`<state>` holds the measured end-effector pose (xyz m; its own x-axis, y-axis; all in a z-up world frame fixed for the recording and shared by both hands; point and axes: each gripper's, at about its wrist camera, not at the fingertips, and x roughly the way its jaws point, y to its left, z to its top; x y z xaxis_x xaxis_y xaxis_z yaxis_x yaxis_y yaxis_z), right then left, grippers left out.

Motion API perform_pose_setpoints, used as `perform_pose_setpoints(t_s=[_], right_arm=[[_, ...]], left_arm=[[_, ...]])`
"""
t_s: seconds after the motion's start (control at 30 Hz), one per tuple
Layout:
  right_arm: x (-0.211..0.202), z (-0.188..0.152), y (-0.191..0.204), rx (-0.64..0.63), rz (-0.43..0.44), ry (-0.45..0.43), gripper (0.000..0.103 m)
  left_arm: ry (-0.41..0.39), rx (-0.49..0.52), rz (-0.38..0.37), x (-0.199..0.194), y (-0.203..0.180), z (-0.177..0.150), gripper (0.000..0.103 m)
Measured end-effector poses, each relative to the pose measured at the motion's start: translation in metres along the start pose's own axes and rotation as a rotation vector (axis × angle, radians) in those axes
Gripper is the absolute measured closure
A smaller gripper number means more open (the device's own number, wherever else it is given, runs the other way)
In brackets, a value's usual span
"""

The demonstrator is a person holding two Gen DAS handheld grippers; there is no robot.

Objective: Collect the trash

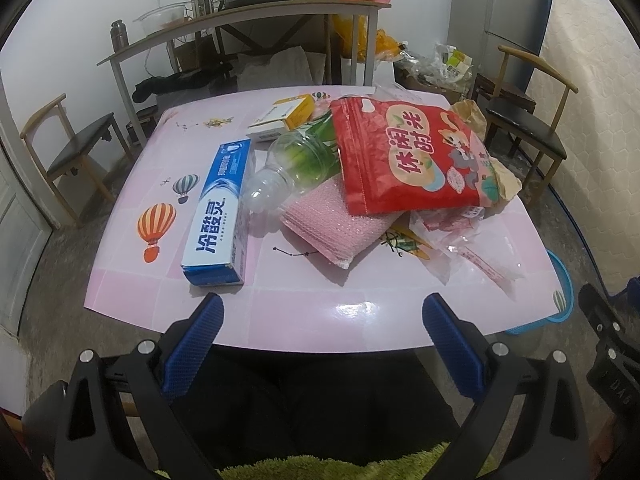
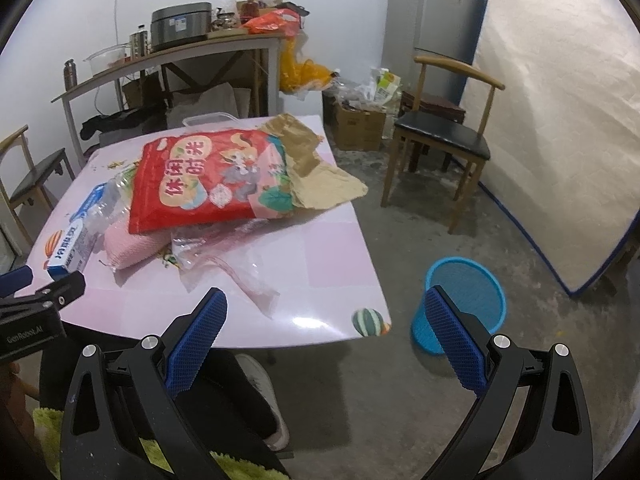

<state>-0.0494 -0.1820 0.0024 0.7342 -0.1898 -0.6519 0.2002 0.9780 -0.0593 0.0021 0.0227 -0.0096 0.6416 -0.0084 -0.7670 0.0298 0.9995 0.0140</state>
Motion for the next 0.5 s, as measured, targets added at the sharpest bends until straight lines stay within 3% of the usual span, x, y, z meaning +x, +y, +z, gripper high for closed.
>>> perform_pose_setpoints(t_s=[0.5], right_arm=[[-0.002, 0.040, 0.043, -0.051, 0.130, -0.149, 0.008]], left_arm=[[-0.047, -0.073, -0.021, 0.004, 0.037, 0.012, 0.006]])
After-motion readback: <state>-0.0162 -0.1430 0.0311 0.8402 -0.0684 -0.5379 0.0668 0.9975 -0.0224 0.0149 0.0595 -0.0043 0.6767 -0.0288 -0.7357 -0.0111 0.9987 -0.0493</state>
